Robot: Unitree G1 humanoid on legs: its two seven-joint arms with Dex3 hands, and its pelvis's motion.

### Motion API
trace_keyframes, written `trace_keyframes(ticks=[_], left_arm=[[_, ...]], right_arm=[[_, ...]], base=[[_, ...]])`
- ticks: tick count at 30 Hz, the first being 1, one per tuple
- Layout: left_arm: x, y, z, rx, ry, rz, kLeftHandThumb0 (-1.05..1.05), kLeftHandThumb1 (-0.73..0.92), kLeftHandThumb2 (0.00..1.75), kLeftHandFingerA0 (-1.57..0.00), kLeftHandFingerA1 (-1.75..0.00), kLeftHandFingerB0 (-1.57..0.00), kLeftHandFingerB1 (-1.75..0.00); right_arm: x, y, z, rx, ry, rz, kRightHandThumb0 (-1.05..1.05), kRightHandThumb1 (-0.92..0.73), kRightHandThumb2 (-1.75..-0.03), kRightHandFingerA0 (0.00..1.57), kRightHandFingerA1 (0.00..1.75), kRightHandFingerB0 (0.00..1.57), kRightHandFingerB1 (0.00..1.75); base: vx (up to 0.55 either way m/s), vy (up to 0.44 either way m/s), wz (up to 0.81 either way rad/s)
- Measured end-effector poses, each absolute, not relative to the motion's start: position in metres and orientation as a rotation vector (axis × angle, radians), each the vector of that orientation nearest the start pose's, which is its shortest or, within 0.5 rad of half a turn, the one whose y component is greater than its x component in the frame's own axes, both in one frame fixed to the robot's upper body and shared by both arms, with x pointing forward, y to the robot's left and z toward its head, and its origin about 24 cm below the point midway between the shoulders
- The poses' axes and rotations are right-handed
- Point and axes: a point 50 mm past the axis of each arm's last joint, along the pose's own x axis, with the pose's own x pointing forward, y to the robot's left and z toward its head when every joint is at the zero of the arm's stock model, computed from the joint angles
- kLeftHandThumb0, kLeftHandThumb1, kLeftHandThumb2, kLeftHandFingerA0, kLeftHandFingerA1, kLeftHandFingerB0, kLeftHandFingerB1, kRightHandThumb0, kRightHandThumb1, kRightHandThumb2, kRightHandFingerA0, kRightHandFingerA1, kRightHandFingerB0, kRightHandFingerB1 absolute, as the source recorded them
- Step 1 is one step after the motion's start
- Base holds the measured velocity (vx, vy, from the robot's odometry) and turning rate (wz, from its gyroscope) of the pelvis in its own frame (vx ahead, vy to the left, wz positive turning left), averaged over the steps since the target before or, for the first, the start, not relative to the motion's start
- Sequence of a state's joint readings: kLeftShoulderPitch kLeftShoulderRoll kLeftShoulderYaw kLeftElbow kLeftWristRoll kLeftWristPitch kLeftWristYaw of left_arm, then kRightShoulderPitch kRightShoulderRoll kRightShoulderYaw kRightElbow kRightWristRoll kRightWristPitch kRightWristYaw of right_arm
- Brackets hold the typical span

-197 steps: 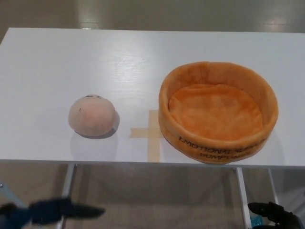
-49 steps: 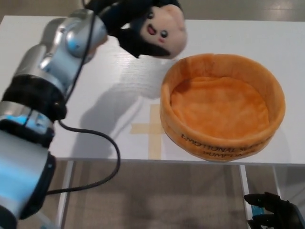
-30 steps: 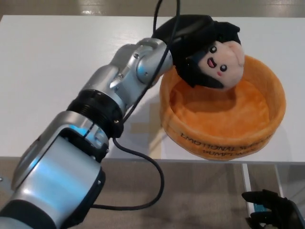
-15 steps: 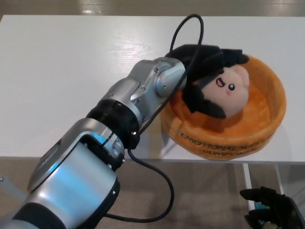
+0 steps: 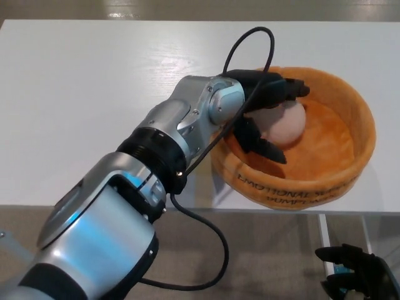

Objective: Use the left hand to pick up the pink round toy on the left and place it inside the orange plate on the desk.

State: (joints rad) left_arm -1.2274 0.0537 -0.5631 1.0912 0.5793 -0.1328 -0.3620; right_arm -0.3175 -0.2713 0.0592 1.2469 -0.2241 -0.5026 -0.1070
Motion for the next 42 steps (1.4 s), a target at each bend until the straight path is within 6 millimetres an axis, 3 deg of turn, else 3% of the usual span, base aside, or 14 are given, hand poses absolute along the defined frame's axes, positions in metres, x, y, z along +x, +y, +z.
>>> trace_keyframes(ticks=[9, 14, 15, 16, 17, 18, 19, 28, 29, 30, 32, 33, 38, 42], left_arm=[[0.39, -0.002, 0.194, 1.31, -0.251, -0.8, -1.03, 0.61, 0.64, 0.0, 0.0, 0.0, 0.0], [0.384, 0.006, 0.232, 1.261, -0.389, -0.76, -0.96, 0.51, 0.61, 0.0, 0.0, 0.0, 0.0], [0.383, 0.008, 0.237, 1.249, -0.412, -0.752, -0.69, 0.42, 0.78, 0.0, 0.0, 0.0, -0.02], [0.38, 0.011, 0.245, 1.229, -0.449, -0.741, -0.69, 0.42, 0.78, 0.0, 0.0, 0.0, -0.02], [0.378, 0.013, 0.249, 1.215, -0.47, -0.736, -0.21, 0.21, 0.6, 0.0, -0.16, 0.0, -0.21], [0.377, 0.013, 0.25, 1.209, -0.481, -0.733, -0.21, 0.21, 0.6, 0.0, -0.16, 0.0, -0.21], [0.372, 0.017, 0.257, 1.185, -0.522, -0.72, -0.08, 0.37, 0.66, 0.0, -0.09, 0.0, -0.22], [0.344, 0.041, 0.284, 1.066, -0.725, -0.646, -0.03, 0.42, 0.69, 0.0, -0.14, -0.02, -0.24], [0.341, 0.044, 0.286, 1.061, -0.739, -0.641, 0.05, 0.53, 0.56, 0.0, -0.22, -0.09, -0.27], [0.338, 0.046, 0.287, 1.056, -0.751, -0.635, 0.07, 0.47, 0.72, -0.01, -0.15, -0.07, -0.35], [0.328, 0.056, 0.291, 1.043, -0.798, -0.614, 0.07, 0.47, 0.72, -0.01, -0.15, -0.07, -0.35], [0.324, 0.06, 0.292, 1.039, -0.814, -0.605, 0.13, 0.59, 0.57, -0.01, -0.3, -0.19, -0.3], [0.302, 0.078, 0.295, 1.005, -0.884, -0.577, 0.09, 0.57, 0.64, -0.09, -0.19, -0.18, -0.34], [0.289, 0.092, 0.293, 0.98, -0.91, -0.565, 0.01, 0.64, 0.6, -0.08, -0.34, -0.29, -0.33]], right_arm=[[0.243, -0.223, -0.079, -0.49, 0.422, 0.042, -0.13, -0.64, -0.58, 0.61, 0.56, 0.58, 0.48], [0.242, -0.223, -0.079, -0.489, 0.422, 0.042, -0.13, -0.64, -0.58, 0.59, 0.54, 0.58, 0.48], [0.242, -0.223, -0.079, -0.489, 0.423, 0.042, -0.12, -0.63, -0.58, 0.59, 0.55, 0.59, 0.49], [0.242, -0.224, -0.079, -0.49, 0.423, 0.042, -0.12, -0.63, -0.58, 0.59, 0.55, 0.59, 0.49], [0.242, -0.224, -0.079, -0.489, 0.423, 0.042, -0.12, -0.63, -0.58, 0.57, 0.53, 0.59, 0.49], [0.242, -0.224, -0.079, -0.489, 0.423, 0.042, -0.12, -0.63, -0.58, 0.57, 0.53, 0.59, 0.49], [0.242, -0.224, -0.079, -0.489, 0.422, 0.042, -0.12, -0.64, -0.58, 0.59, 0.55, 0.58, 0.48], [0.243, -0.223, -0.079, -0.49, 0.421, 0.042, -0.12, -0.63, -0.58, 0.6, 0.55, 0.59, 0.48], [0.243, -0.223, -0.079, -0.49, 0.421, 0.042, -0.12, -0.63, -0.58, 0.6, 0.55, 0.59, 0.49], [0.243, -0.223, -0.079, -0.49, 0.42, 0.042, -0.13, -0.63, -0.58, 0.6, 0.55, 0.59, 0.48], [0.243, -0.223, -0.079, -0.49, 0.42, 0.042, -0.13, -0.63, -0.58, 0.6, 0.55, 0.59, 0.48], [0.243, -0.223, -0.079, -0.49, 0.42, 0.042, -0.13, -0.63, -0.58, 0.59, 0.54, 0.59, 0.48], [0.244, -0.223, -0.078, -0.49, 0.418, 0.043, -0.12, -0.63, -0.58, 0.61, 0.55, 0.59, 0.48], [0.244, -0.223, -0.078, -0.49, 0.417, 0.043, -0.12, -0.63, -0.58, 0.59, 0.55, 0.59, 0.48]], base=[[0.0, 0.0, 0.0], [0.0, 0.0, 0.0], [0.0, 0.0, 0.0], [0.0, 0.0, 0.0], [0.0, 0.0, 0.0], [0.0, 0.0, 0.0], [0.0, 0.0, 0.0], [0.0, 0.0, 0.0], [0.0, 0.0, 0.0], [0.0, 0.0, 0.0], [0.0, 0.0, 0.0], [0.0, 0.0, 0.0], [0.0, 0.0, 0.0], [0.0, 0.0, 0.0]])
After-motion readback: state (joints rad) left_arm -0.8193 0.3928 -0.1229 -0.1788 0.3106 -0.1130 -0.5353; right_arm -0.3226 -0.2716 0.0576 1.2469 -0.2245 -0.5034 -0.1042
